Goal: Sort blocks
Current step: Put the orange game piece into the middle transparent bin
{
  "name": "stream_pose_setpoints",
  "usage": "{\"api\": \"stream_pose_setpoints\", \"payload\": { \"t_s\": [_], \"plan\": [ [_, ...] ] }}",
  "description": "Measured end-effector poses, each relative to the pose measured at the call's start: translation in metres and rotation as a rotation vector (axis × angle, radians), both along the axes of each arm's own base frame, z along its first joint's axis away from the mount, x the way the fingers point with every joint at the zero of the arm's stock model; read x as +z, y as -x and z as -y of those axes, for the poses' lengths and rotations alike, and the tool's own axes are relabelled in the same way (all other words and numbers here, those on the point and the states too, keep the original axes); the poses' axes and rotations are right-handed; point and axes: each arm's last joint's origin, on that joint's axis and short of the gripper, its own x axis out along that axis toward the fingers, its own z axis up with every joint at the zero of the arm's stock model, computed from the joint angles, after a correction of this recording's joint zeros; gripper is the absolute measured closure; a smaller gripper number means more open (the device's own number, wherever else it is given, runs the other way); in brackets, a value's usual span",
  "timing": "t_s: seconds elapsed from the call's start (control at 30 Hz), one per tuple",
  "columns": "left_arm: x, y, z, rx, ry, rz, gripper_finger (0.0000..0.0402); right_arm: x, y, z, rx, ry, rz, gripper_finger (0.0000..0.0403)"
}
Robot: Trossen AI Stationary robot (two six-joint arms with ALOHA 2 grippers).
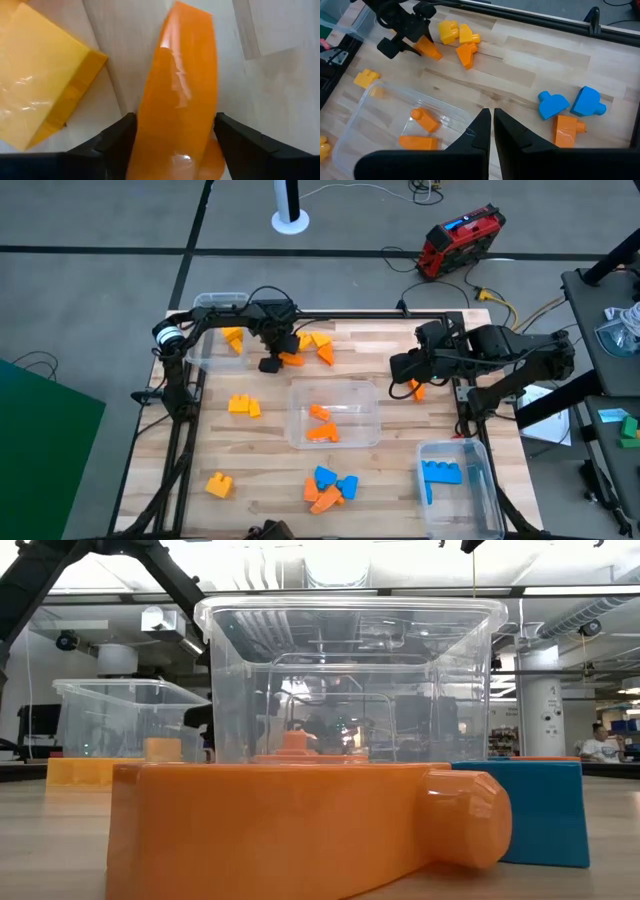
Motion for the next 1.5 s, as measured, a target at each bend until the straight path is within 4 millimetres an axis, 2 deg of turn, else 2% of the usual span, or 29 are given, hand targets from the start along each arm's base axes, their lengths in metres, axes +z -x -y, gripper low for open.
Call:
{"api": "stream_pose_setpoints", "payload": {
  "t_s": [0.2,0.4,0.57,0.73,0.9,1.1,1.23,1.3,1.5],
  "plan": [
    [0.0,-0.002,-0.003,0.013,-0.044,-0.004,0.0199,0.0,0.0,0.0,0.0,0.0,0.0,0.039],
    [0.001,-0.001,-0.003,0.019,-0.055,-0.023,0.0252,0.0,0.0,0.0,0.009,0.005,-0.005,0.039],
    [0.013,0.008,0.004,0.022,-0.013,-0.076,0.0254,0.0,0.0,0.0,0.03,0.018,-0.017,0.039],
    [0.045,0.009,0.005,0.066,0.013,-0.101,0.0254,0.0,0.0,0.0,0.063,0.039,-0.038,0.039],
    [0.096,-0.001,-0.001,0.163,-0.013,-0.002,0.0254,0.0,0.0,0.0,0.099,0.06,-0.059,0.039],
    [0.168,-0.009,0.004,0.212,0.159,0.27,0.0254,0.0,0.0,0.0,0.148,0.085,-0.086,0.039],
    [0.209,-0.012,0.019,0.184,0.218,0.44,0.0254,0.0,0.0,0.0,0.167,0.093,-0.096,0.039],
    [0.224,-0.014,0.03,0.164,0.211,0.484,0.0254,0.0,0.0,0.0,0.18,0.098,-0.101,0.039],
    [0.239,-0.028,0.076,0.095,0.248,0.556,0.0254,0.0,-0.001,0.0,0.219,0.119,-0.119,0.039]
  ]
}}
